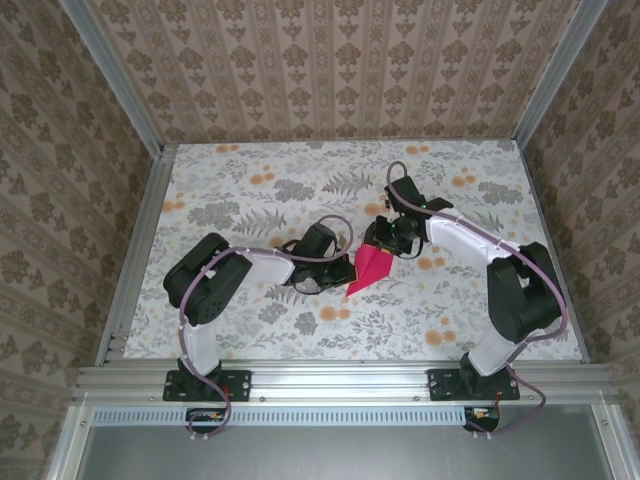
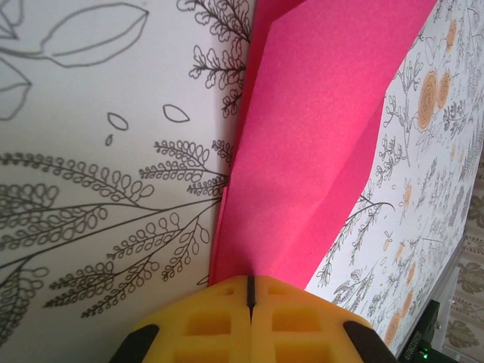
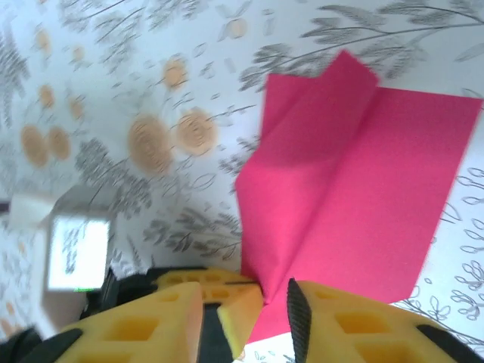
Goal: Fold a paper plane with a square sheet of paper (pick it up from the middle)
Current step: Fourth fold the wing at the center of the table.
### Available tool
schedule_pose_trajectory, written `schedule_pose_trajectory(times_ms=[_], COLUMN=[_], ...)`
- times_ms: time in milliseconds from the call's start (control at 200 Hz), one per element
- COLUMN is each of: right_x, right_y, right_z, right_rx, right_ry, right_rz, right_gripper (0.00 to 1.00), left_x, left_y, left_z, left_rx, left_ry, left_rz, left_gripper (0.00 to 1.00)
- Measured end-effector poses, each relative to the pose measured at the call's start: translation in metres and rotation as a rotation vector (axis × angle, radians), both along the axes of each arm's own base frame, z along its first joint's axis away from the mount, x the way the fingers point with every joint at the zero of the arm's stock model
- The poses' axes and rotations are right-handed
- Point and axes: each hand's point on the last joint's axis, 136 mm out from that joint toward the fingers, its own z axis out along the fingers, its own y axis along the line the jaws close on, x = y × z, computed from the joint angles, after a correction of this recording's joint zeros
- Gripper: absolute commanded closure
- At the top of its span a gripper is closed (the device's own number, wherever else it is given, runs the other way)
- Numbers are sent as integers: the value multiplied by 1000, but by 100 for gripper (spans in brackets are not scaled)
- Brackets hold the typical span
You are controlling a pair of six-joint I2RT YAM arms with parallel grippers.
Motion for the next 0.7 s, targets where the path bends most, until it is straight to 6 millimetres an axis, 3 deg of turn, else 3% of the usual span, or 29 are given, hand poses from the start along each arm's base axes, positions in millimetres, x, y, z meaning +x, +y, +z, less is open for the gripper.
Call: schedule_pose_trajectory(times_ms=[85, 275, 435, 700], right_x=[-7, -26, -25, -26], right_y=[7, 21, 33, 33], right_z=[-11, -44, -52, -73], right_rx=[37, 91, 139, 132], right_ry=[15, 97, 108, 143], right_rz=[36, 98, 129, 126], right_gripper=[79, 84, 87, 89], left_x=[0, 0, -1, -1], left_y=[0, 0, 0, 0], left_z=[0, 0, -1, -1], left_rx=[4, 8, 9, 11], left_ry=[5, 10, 12, 15], left_rz=[0, -1, -1, -1], left_gripper=[97, 97, 97, 97])
